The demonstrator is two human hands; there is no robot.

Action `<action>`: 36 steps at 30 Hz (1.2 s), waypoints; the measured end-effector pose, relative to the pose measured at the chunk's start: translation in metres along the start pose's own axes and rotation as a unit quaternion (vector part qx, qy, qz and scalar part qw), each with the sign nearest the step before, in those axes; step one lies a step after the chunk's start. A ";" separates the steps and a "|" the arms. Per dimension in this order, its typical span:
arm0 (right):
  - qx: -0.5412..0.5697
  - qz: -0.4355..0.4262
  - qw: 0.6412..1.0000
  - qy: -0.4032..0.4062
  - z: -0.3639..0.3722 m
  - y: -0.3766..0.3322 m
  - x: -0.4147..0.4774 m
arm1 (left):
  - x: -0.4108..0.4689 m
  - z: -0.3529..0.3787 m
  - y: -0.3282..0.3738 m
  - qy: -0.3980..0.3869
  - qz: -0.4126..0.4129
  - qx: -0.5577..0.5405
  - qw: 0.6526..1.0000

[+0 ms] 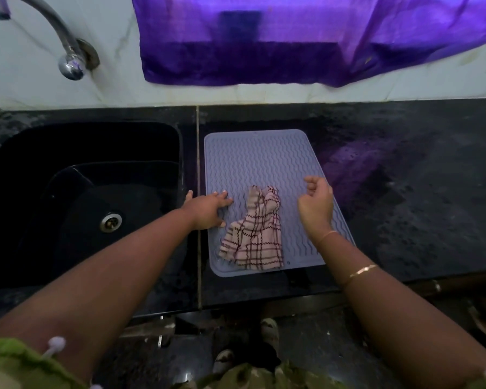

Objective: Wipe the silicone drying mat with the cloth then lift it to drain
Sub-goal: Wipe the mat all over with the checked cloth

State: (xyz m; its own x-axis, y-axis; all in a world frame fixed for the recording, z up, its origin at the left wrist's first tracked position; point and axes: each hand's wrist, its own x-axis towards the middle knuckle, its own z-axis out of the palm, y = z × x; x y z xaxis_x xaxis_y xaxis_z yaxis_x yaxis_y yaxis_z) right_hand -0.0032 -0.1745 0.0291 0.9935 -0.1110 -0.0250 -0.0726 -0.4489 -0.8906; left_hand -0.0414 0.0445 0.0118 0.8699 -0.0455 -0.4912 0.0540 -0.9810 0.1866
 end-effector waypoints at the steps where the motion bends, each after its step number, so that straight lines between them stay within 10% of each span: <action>1: -0.032 -0.038 0.999 0.021 -0.003 0.002 -0.003 | 0.001 0.000 0.000 0.004 -0.001 -0.001 1.000; 7: -0.286 -0.154 0.926 -0.191 0.026 0.012 -0.052 | 0.001 -0.003 0.002 -0.005 0.002 0.019 1.000; 10: -0.397 -0.169 0.886 -0.171 0.049 0.016 -0.074 | 0.003 -0.005 0.000 -0.032 0.007 0.030 0.999; 20: -0.330 -0.328 0.865 -0.187 0.072 0.006 -0.101 | 0.009 0.004 -0.015 0.015 0.049 -0.007 0.999; 31: -0.420 -0.442 0.716 -0.339 0.031 0.010 -0.077 | 0.008 0.000 -0.017 -0.054 0.051 0.031 0.997; 36: -0.435 -0.388 0.751 -0.310 0.005 0.028 -0.026 | 0.008 -0.004 -0.015 -0.062 0.048 0.049 0.996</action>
State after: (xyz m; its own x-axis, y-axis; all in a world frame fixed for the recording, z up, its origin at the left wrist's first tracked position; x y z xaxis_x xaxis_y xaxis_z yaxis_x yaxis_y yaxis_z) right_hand -0.0304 -0.1796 0.0025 0.5963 0.7968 -0.0980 0.7878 -0.6042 -0.1194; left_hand -0.0339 0.0594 0.0083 0.8010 -0.1577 -0.5775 -0.0809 -0.9844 0.1566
